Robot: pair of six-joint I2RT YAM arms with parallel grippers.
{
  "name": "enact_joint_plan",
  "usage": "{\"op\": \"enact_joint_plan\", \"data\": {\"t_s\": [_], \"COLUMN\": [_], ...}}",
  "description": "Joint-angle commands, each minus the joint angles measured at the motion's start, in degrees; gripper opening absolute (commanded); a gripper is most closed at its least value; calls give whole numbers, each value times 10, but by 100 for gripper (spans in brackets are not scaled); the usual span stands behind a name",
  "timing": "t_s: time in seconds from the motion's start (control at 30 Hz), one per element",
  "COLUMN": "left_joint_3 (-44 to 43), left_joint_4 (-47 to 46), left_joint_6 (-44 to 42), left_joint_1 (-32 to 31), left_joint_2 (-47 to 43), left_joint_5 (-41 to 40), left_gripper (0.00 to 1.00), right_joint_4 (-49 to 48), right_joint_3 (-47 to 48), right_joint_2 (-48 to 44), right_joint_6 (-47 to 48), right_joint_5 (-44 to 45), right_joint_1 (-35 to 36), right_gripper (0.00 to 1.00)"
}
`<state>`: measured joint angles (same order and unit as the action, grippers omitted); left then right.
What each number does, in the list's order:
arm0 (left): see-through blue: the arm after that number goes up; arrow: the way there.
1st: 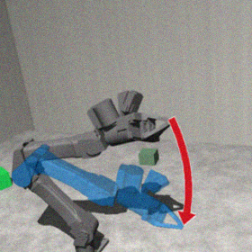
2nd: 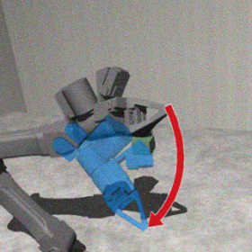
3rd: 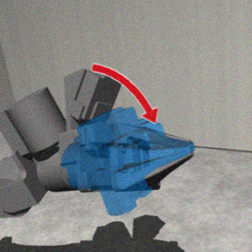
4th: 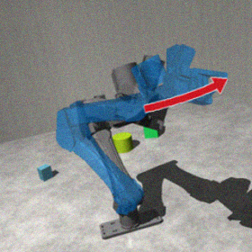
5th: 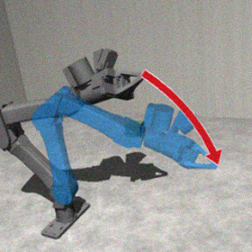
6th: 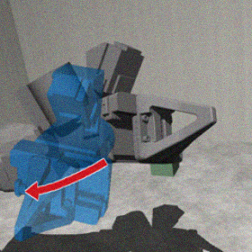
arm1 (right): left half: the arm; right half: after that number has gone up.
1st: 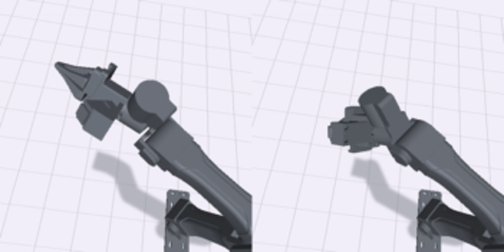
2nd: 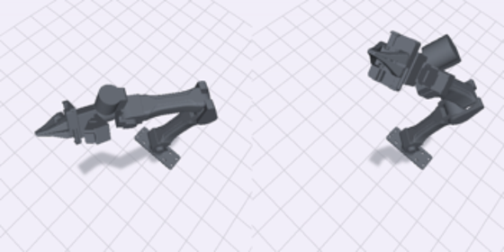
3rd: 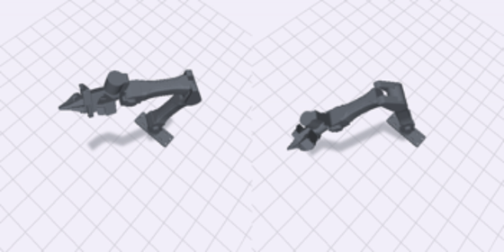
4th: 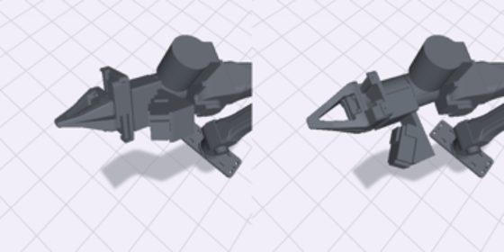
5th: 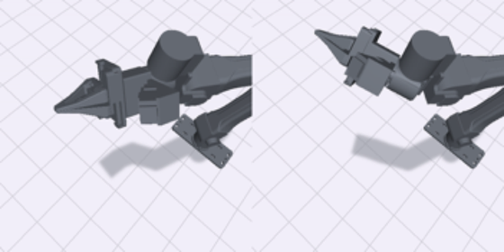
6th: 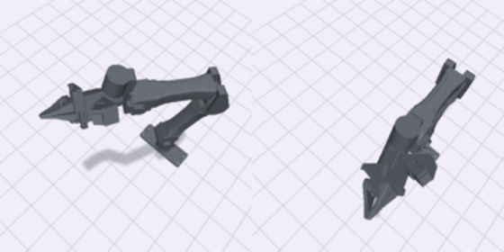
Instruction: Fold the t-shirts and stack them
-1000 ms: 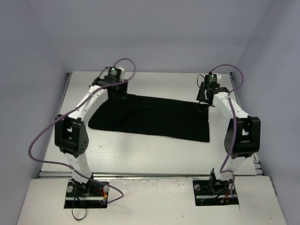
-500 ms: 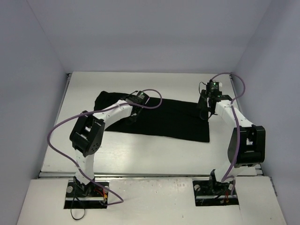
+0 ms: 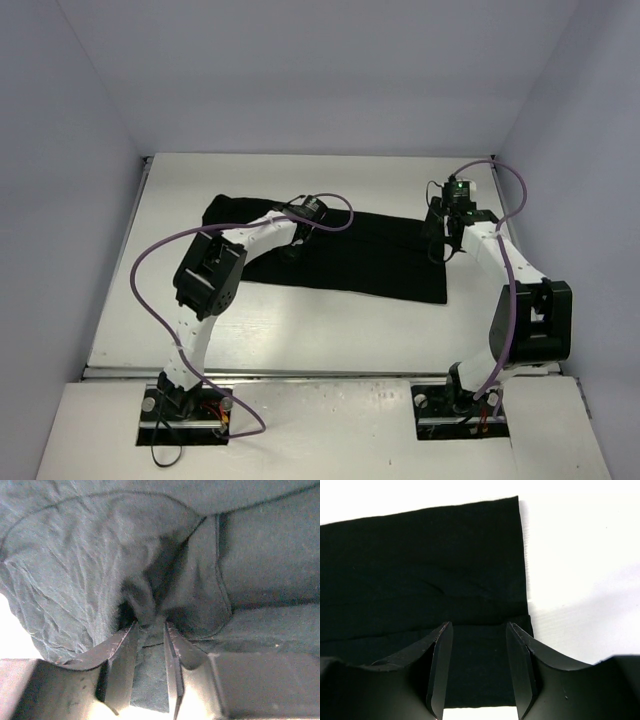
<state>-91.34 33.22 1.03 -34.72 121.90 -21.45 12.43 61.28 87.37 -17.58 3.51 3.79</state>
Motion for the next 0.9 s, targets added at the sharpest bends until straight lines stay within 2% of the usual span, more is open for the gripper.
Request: {"op": "enact_joint_plan", "data": {"t_s": [0.0, 0.5, 0.57, 0.63, 0.7, 0.87], "left_joint_3": [-39, -43, -43, -45, -49, -66], "left_joint_4": [2, 11, 12, 13, 15, 34], "left_joint_6": [-9, -9, -9, -9, -9, -9], "left_joint_1": [10, 16, 16, 20, 25, 35], "left_joint_2": [-15, 5, 6, 7, 6, -16], "left_joint_5": [-25, -19, -20, -18, -12, 20], "left_gripper": [26, 25, 22, 8, 0, 0], "right_joint_4": [-8, -9, -9, -9, -9, -8], "right_joint_3": [-5, -7, -7, -7, -7, -6], "right_joint_2": [-28, -27, -26, -26, -27, -29], "right_joint_6": [-4, -6, -6, -7, -8, -8], "right_joint_5": [-2, -9, -8, -7, -7, -5], "right_joint_1": [-1, -1, -1, -1, 0, -1], "right_gripper": [45, 45, 45, 45, 45, 45]}}
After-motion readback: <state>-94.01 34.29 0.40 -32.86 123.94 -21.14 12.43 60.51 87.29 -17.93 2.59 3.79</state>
